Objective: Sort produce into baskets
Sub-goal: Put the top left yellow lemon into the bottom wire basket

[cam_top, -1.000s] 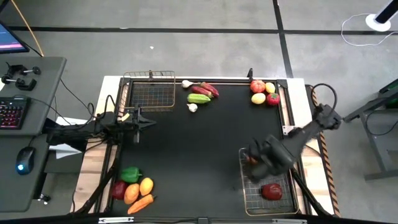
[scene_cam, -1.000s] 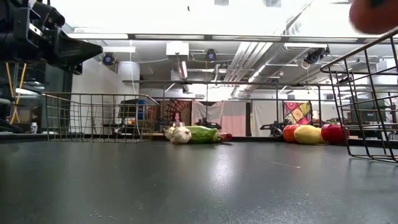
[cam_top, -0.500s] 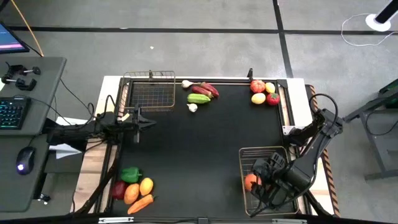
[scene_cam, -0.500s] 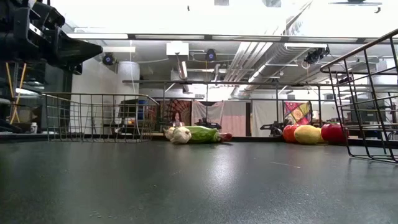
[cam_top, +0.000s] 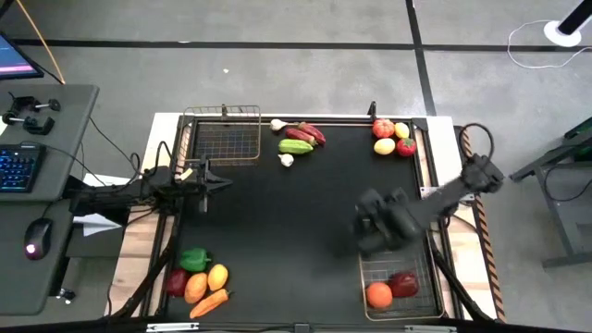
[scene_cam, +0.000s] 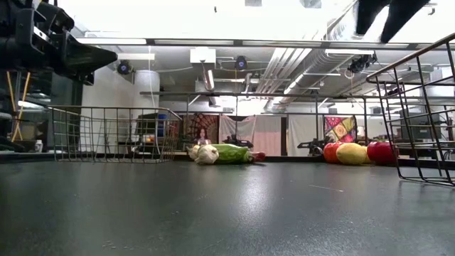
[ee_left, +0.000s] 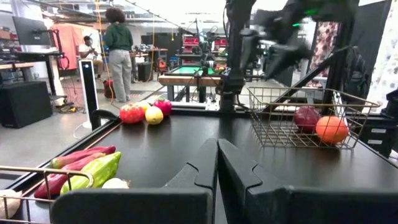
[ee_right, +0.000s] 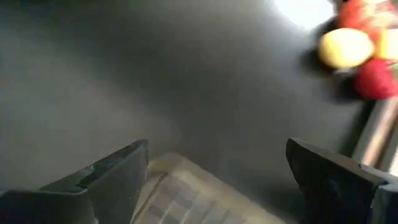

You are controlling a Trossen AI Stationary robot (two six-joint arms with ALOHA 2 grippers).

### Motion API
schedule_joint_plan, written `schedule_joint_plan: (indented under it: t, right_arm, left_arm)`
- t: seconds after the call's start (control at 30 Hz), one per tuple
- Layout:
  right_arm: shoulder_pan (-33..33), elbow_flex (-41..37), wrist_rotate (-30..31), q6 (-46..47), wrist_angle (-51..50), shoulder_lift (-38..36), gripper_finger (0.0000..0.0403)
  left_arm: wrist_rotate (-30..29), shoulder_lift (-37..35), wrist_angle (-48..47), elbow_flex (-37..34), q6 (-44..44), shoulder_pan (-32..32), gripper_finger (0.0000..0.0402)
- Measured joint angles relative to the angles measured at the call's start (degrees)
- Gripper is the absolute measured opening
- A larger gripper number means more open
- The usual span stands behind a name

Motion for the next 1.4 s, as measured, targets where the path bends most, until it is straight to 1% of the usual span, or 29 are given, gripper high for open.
schedule_joint_plan:
  t: [0.2,0.3,0.37,0.47,0.53,0.6,0.67,0.77,0.87,1.0,1.17,1.3,1.37,1.4]
  right_arm:
    - [-21.6,-9.4,-1.4,-14.9,0.7,0.0,0.0371]
    - [-32.8,-14.9,-2.1,-22.4,3.9,0.0,0.0371]
    - [-39.1,-17.9,-2.9,-26.2,7.2,0.0,0.0371]
    - [-46.3,-21.1,-3.9,-31.0,14.9,0.0,0.0371]
    - [-49.6,-22.3,-4.3,-33.2,20.4,0.0,0.0371]
    - [-52.2,-23.1,-4.1,-33.4,25.5,0.0,0.0371]
    - [-54.3,-23.5,-2.9,-32.7,29.8,0.0,0.0371]
    - [-56.4,-24.4,-1.2,-27.9,34.9,0.0,0.0371]
    - [-56.5,-26.9,0.4,-22.1,40.6,0.0,0.0371]
    - [-55.6,-31.6,0.8,-13.4,46.1,0.0,0.0371]
    - [-53.3,-35.3,4.5,-2.8,46.0,-0.3,0.0371]
    - [-50.5,-34.5,9.7,0.9,45.3,-2.1,0.0371]
    - [-49.6,-33.7,12.7,4.5,43.4,-2.6,0.0371]
    - [-49.5,-33.6,13.3,7.1,42.4,-2.7,0.0371]
  left_arm:
    - [0.0,0.0,0.0,0.0,0.0,0.0,0.0001]
    - [0.0,0.0,0.0,0.0,0.0,0.0,0.0001]
    - [0.0,0.0,0.0,0.0,0.0,0.0,0.0001]
    - [0.0,0.0,0.0,0.0,0.0,0.0,0.0001]
    - [0.0,0.0,0.0,0.0,0.0,0.0,0.0001]
    - [0.0,0.0,0.0,0.0,0.0,0.0,0.0001]
    - [0.0,0.0,0.0,0.0,0.0,0.0,0.0001]
    - [0.0,0.0,0.0,0.0,0.0,0.0,0.0001]
    - [0.0,0.0,0.0,0.0,0.0,0.0,0.0001]
    - [0.0,0.0,0.0,0.0,0.0,0.0,0.0001]
    - [0.0,0.0,0.0,0.0,0.0,0.0,0.0001]
    - [0.0,0.0,0.0,0.0,0.0,0.0,0.0001]
    - [0.0,0.0,0.0,0.0,0.0,0.0,0.0001]
    - [0.0,0.0,0.0,0.0,0.0,0.0,0.0001]
